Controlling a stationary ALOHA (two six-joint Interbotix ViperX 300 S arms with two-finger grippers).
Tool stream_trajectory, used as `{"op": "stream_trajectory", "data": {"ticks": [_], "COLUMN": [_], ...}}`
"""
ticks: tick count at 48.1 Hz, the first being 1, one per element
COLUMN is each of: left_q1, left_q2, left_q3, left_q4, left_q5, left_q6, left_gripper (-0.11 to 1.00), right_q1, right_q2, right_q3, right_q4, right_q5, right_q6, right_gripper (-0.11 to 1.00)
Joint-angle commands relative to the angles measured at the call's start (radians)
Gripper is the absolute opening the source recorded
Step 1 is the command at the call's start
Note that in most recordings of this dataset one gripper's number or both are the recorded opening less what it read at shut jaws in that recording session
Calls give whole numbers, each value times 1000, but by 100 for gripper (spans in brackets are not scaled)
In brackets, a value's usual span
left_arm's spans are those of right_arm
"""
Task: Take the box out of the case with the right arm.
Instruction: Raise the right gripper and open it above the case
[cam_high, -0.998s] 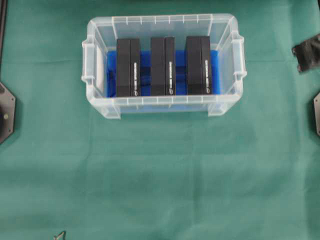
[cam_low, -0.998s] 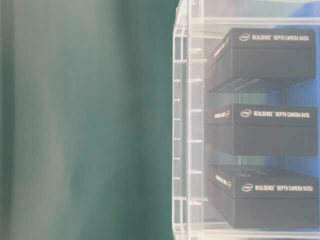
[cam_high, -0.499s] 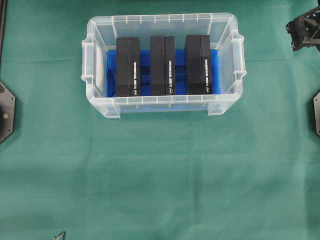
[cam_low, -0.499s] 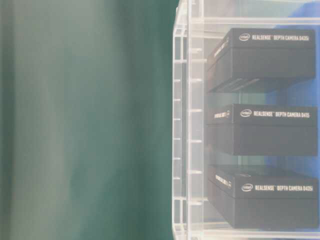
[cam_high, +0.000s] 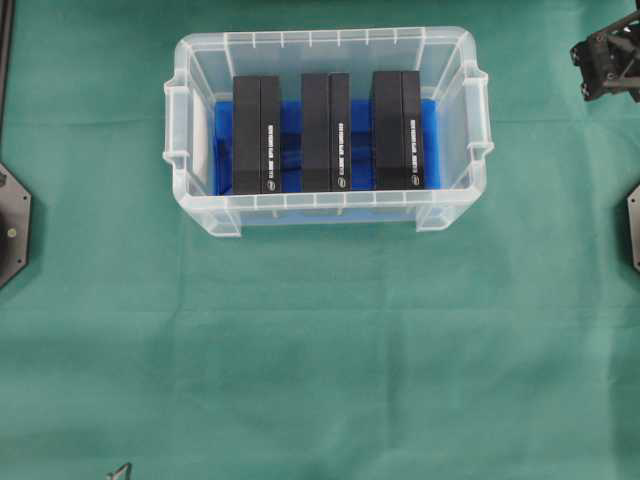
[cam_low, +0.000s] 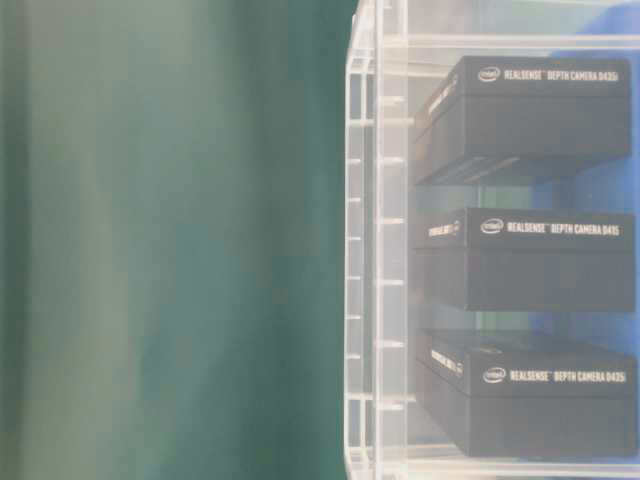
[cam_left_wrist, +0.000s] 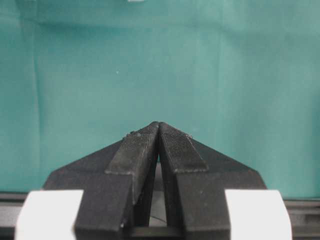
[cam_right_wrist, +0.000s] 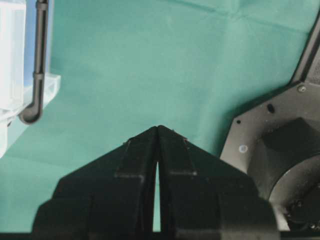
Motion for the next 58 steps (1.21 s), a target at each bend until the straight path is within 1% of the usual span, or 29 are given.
{"op": "stream_trajectory", "data": {"ticks": [1,5,13,16,18,25,50,58], "left_q1": [-3,-3,-3,-3,-3,-3,-3,-3], "left_q2": [6,6,5,6,5,5,5,5], "left_q3": [-25,-26,-25,-25,-25,-25,-25,-26], "left_q4": [0,0,0,0,0,0,0,0], "left_q5": [-3,-5,-3,-3,-3,-5,21,21], "left_q6": [-2,-2,-2,-2,-2,-2,-3,-2], "left_gripper": [0,0,0,0,0,0,0,0], "right_q1": [-6,-6,-5,-5,-6,-6,-6,-3], "right_q2": [-3,-2,-2,-2,-2,-2,-2,6], "right_q3": [-6,-3,-3,-2,-2,-3,-3,-9], "right_q4": [-5,-8,-18,-26,-26,-29,-26,-21], "right_q5": [-6,-3,2,5,5,5,6,3], "right_q6": [3,9,37,40,43,57,60,72], "right_gripper": [7,28,78,91,95,94,94,94]}}
